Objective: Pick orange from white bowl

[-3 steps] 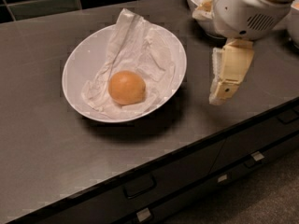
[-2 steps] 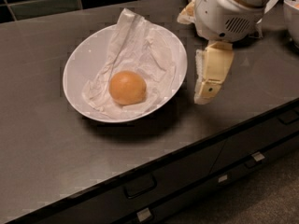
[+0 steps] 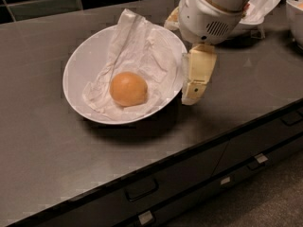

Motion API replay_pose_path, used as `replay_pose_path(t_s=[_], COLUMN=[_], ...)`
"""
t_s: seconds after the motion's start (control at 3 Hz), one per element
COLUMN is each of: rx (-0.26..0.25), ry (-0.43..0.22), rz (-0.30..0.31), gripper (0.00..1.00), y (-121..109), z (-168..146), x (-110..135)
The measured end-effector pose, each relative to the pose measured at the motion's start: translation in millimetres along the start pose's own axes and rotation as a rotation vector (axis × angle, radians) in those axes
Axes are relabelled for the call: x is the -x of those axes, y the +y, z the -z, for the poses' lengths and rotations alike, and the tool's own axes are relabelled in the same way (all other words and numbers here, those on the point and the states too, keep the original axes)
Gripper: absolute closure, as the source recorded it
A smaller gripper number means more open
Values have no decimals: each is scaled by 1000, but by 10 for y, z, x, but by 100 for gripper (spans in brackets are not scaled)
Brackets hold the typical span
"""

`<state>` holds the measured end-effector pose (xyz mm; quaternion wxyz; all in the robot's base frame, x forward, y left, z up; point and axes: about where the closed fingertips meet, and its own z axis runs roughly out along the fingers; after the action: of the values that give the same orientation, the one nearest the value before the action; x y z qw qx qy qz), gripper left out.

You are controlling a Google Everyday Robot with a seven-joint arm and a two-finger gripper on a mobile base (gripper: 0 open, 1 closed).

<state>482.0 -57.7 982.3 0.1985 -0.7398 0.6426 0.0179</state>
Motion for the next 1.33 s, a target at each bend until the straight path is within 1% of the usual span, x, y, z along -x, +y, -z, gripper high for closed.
replay_pose_path(t_s=[0.33,0.67,1.0,1.33], rx=[-1,17,47,81], ry=[-1,-31,-56,-75], rz=[1,29,53,78], gripper=[0,1,16,28], y=[-2,-78,-189,-294], z=[-1,-169,-399,-610], x=[6,146,277,383])
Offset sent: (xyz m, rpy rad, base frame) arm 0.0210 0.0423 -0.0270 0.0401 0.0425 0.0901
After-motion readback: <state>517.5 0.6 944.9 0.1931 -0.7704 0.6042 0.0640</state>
